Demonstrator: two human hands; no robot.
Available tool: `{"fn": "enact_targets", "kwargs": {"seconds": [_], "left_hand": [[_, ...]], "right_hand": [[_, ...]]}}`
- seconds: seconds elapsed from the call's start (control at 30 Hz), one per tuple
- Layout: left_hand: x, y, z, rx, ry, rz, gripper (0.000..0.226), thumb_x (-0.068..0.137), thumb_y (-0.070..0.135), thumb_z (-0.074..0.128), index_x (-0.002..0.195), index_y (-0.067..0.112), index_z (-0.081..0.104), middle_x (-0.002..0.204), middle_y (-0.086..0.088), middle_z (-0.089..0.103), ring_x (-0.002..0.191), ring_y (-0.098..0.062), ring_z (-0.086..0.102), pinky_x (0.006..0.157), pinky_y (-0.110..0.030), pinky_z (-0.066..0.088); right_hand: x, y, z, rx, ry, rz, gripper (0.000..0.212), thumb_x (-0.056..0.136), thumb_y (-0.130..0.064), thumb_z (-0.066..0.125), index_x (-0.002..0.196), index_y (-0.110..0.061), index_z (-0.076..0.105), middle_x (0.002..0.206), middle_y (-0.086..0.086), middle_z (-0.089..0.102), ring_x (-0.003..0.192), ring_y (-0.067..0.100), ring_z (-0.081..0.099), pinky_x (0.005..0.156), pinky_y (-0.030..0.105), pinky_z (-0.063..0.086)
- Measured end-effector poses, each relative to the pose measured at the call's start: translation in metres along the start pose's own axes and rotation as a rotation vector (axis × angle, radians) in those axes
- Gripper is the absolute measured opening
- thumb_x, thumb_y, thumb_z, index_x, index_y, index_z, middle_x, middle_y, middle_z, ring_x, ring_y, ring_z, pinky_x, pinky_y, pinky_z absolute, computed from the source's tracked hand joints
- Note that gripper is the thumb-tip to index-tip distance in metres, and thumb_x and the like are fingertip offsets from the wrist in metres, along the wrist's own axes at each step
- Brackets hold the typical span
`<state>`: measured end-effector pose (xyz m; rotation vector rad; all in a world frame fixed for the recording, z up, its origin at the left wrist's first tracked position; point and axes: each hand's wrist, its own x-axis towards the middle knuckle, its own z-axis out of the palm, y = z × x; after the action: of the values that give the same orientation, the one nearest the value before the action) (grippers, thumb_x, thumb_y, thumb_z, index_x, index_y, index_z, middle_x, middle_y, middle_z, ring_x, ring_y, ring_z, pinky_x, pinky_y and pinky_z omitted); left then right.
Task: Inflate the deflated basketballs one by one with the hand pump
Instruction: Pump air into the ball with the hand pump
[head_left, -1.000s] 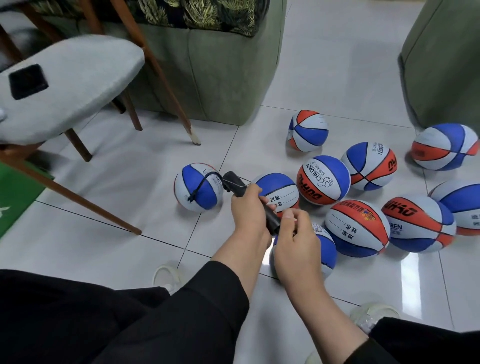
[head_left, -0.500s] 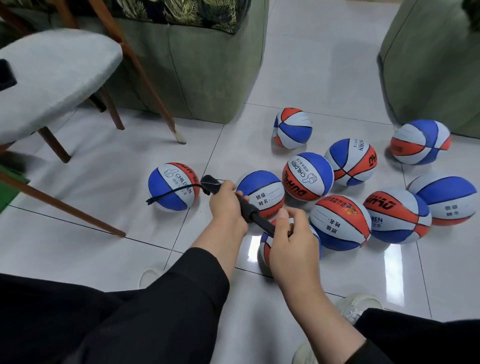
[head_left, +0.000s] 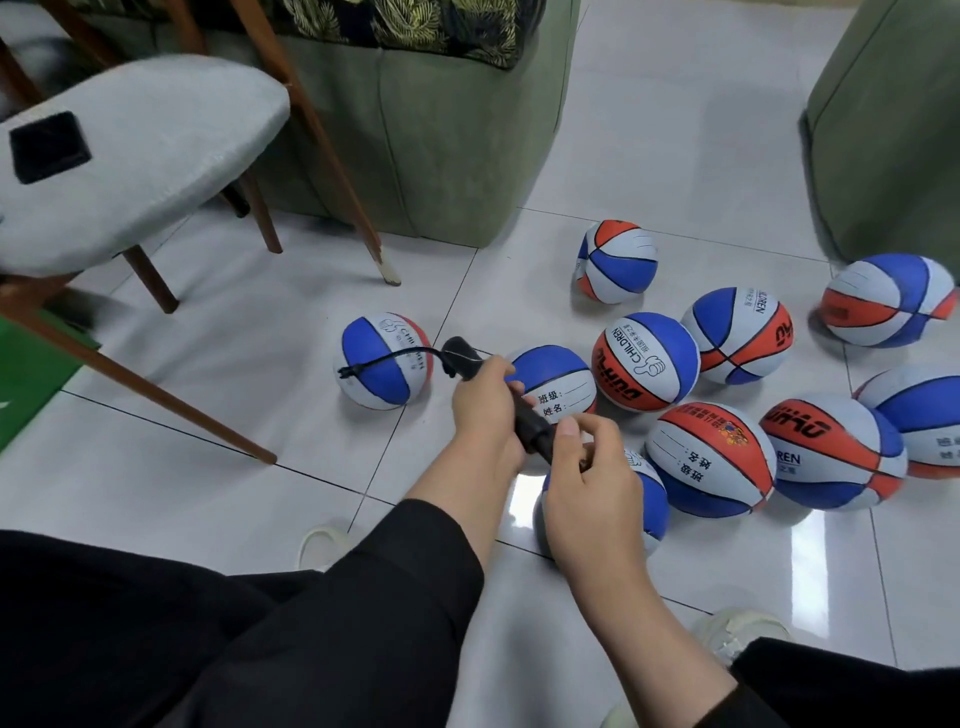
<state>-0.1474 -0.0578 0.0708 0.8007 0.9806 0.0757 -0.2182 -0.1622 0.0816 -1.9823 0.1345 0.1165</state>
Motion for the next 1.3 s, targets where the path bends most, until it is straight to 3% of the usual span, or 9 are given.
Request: {"fn": "enact_targets", "kwargs": {"seconds": [0.1, 0.2, 0.33, 0.43, 0.7, 0.87, 1.03, 1.17, 1.3], "left_hand": [[0.020, 0.022, -0.009, -0.010, 0.049, -0.014, 0.010, 0.091, 0.012, 0.058, 0.084, 0.016, 0.052, 0.060, 0.003, 0.049, 0.044, -0.013, 0.048, 0.045, -0.021, 0.044], [0.033, 0.033, -0.014, -0.012, 0.067, -0.036, 0.006, 0.091, 0.015, 0.061, 0.088, 0.016, 0.055, 0.063, 0.004, 0.052, 0.050, -0.013, 0.052, 0.053, -0.022, 0.045], [0.028, 0.021, -0.008, -0.017, 0.061, -0.039, 0.007, 0.090, 0.015, 0.060, 0.086, 0.016, 0.055, 0.061, 0.004, 0.052, 0.047, -0.013, 0.052, 0.048, -0.022, 0.046], [0.012, 0.009, 0.001, -0.046, 0.028, -0.031, 0.006, 0.091, 0.015, 0.057, 0.088, 0.014, 0.052, 0.060, 0.003, 0.049, 0.044, -0.012, 0.047, 0.046, -0.021, 0.043], [-0.011, -0.005, 0.003, -0.097, -0.004, -0.004, 0.004, 0.093, 0.012, 0.056, 0.094, 0.012, 0.052, 0.058, 0.000, 0.048, 0.043, -0.015, 0.045, 0.051, -0.025, 0.042], [0.002, 0.002, -0.008, -0.046, -0.039, -0.084, 0.009, 0.089, 0.012, 0.060, 0.088, 0.012, 0.051, 0.059, 0.001, 0.049, 0.045, -0.015, 0.046, 0.053, -0.024, 0.044], [0.026, 0.024, -0.015, -0.056, -0.024, -0.061, 0.013, 0.090, 0.014, 0.060, 0.081, 0.016, 0.050, 0.056, 0.004, 0.047, 0.039, -0.012, 0.044, 0.044, -0.021, 0.041], [0.034, 0.026, -0.020, -0.067, 0.019, -0.066, 0.011, 0.090, 0.015, 0.061, 0.082, 0.016, 0.052, 0.056, 0.006, 0.049, 0.040, -0.012, 0.048, 0.045, -0.021, 0.042], [0.021, 0.016, -0.014, -0.089, 0.015, -0.062, 0.012, 0.090, 0.013, 0.059, 0.082, 0.015, 0.051, 0.054, 0.005, 0.049, 0.041, -0.012, 0.047, 0.045, -0.022, 0.042]], "right_hand": [[-0.008, 0.000, -0.006, 0.009, 0.010, -0.016, 0.016, 0.102, -0.044, 0.045, 0.092, -0.034, 0.053, 0.065, -0.012, 0.061, 0.070, 0.007, 0.058, 0.058, 0.022, 0.041], [-0.013, -0.002, -0.010, 0.019, 0.004, -0.034, 0.020, 0.099, -0.049, 0.044, 0.095, -0.033, 0.055, 0.062, -0.011, 0.059, 0.064, 0.011, 0.057, 0.056, 0.028, 0.040], [-0.009, -0.001, -0.008, 0.011, 0.051, -0.018, 0.019, 0.100, -0.046, 0.042, 0.093, -0.033, 0.054, 0.067, -0.006, 0.065, 0.070, 0.012, 0.062, 0.062, 0.035, 0.049], [-0.001, 0.001, -0.003, -0.023, 0.088, -0.002, 0.019, 0.104, -0.039, 0.041, 0.096, -0.030, 0.055, 0.075, -0.009, 0.066, 0.078, 0.013, 0.062, 0.068, 0.037, 0.047], [0.015, -0.010, 0.012, -0.062, 0.026, 0.019, 0.025, 0.107, -0.036, 0.036, 0.109, -0.022, 0.056, 0.089, -0.003, 0.065, 0.082, 0.021, 0.058, 0.062, 0.030, 0.038], [0.001, -0.009, 0.009, -0.051, -0.045, 0.006, 0.021, 0.104, -0.044, 0.042, 0.108, -0.028, 0.055, 0.088, -0.012, 0.065, 0.080, 0.000, 0.059, 0.061, 0.013, 0.039], [-0.019, -0.003, -0.006, -0.021, -0.021, -0.012, 0.022, 0.098, -0.049, 0.041, 0.099, -0.033, 0.055, 0.062, -0.006, 0.060, 0.063, 0.010, 0.057, 0.055, 0.026, 0.040], [-0.021, 0.001, -0.013, -0.015, -0.003, -0.015, 0.020, 0.099, -0.051, 0.043, 0.100, -0.036, 0.055, 0.063, -0.002, 0.062, 0.066, 0.018, 0.061, 0.060, 0.041, 0.050], [-0.016, -0.001, -0.012, -0.035, 0.040, -0.021, 0.016, 0.101, -0.046, 0.042, 0.096, -0.035, 0.053, 0.068, -0.003, 0.065, 0.072, 0.013, 0.062, 0.065, 0.037, 0.050]]}}
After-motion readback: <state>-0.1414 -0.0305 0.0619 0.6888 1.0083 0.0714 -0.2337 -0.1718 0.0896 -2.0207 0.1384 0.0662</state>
